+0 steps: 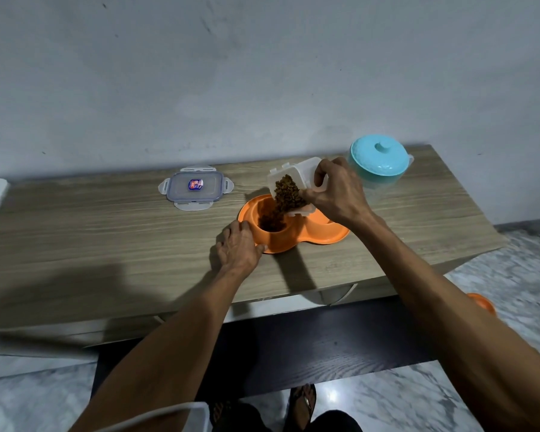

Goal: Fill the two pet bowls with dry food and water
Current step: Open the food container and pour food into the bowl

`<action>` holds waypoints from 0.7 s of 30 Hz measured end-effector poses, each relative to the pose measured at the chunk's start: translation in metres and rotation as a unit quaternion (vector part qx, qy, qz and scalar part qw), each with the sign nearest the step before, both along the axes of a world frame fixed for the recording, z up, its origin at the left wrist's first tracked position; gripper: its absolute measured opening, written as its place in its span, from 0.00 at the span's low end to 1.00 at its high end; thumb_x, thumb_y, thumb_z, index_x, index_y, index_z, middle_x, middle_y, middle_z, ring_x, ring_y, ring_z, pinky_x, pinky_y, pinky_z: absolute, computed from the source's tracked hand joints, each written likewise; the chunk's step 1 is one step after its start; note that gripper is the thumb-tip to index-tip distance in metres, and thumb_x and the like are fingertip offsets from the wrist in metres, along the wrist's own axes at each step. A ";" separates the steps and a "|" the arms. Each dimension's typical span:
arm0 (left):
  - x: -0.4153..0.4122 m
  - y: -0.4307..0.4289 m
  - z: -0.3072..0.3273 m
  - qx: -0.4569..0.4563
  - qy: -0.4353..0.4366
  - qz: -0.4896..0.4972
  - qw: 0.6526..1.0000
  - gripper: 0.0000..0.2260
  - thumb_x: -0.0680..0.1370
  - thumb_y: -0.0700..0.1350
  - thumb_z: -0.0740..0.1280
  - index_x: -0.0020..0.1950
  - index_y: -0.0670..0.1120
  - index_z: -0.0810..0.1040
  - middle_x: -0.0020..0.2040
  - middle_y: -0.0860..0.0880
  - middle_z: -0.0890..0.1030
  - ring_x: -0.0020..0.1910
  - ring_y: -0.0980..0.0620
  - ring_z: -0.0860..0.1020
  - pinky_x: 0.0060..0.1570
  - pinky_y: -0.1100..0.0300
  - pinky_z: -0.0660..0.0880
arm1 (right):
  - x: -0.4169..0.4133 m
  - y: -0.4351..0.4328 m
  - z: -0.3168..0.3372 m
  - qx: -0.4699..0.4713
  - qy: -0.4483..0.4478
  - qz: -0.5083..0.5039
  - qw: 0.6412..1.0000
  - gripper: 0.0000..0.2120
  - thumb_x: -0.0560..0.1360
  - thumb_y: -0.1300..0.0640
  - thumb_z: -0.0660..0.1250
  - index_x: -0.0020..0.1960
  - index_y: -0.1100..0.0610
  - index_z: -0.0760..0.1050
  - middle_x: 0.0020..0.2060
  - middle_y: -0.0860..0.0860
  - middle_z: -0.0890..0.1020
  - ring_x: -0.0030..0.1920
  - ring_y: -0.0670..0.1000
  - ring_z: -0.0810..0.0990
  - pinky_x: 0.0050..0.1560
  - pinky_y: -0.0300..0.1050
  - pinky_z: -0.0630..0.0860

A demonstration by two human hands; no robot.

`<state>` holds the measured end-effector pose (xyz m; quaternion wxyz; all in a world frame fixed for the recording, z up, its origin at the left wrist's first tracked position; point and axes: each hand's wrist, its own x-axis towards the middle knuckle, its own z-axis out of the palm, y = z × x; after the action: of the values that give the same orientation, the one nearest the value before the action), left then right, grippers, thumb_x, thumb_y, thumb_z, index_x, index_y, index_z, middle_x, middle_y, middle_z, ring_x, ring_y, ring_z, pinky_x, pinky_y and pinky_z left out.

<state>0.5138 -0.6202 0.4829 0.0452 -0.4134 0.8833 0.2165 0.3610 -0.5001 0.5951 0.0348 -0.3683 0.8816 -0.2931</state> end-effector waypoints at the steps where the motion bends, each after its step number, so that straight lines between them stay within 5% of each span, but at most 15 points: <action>1: 0.000 0.000 0.000 0.000 0.001 0.000 1.000 0.30 0.75 0.56 0.71 0.73 0.47 0.66 0.71 0.44 0.67 0.71 0.41 0.66 0.67 0.42 0.68 | 0.000 0.000 0.000 0.000 0.000 0.000 1.000 0.15 0.68 0.51 0.76 0.43 0.54 0.70 0.47 0.51 0.71 0.50 0.55 0.71 0.45 0.45 0.66; 13: 0.000 0.000 -0.002 -0.003 0.002 -0.002 1.000 0.31 0.74 0.57 0.71 0.73 0.46 0.66 0.72 0.43 0.67 0.72 0.40 0.67 0.67 0.41 0.68 | -0.006 0.003 -0.003 -0.018 -0.036 -0.022 0.999 0.17 0.67 0.49 0.77 0.43 0.56 0.72 0.45 0.54 0.75 0.45 0.55 0.73 0.43 0.45 0.66; 17: -0.001 -0.001 -0.006 0.003 0.009 0.003 1.000 0.32 0.73 0.57 0.72 0.72 0.46 0.67 0.71 0.43 0.68 0.72 0.40 0.66 0.67 0.39 0.68 | -0.015 0.004 -0.003 -0.063 -0.137 -0.088 0.985 0.14 0.66 0.52 0.75 0.40 0.54 0.71 0.36 0.52 0.76 0.40 0.60 0.81 0.39 0.59 0.81; 21: -0.001 -0.001 -0.007 0.006 0.021 0.008 1.000 0.31 0.73 0.56 0.73 0.71 0.47 0.67 0.71 0.44 0.68 0.72 0.40 0.66 0.67 0.39 0.68 | -0.031 0.007 -0.006 -0.118 -0.290 -0.164 0.935 0.11 0.72 0.57 0.72 0.48 0.59 0.72 0.42 0.55 0.75 0.44 0.59 0.81 0.32 0.53 0.84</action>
<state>0.5131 -0.6213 0.4761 0.0270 -0.4158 0.8792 0.2309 0.3304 -0.4934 0.5888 0.1967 -0.1188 0.8404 -0.4909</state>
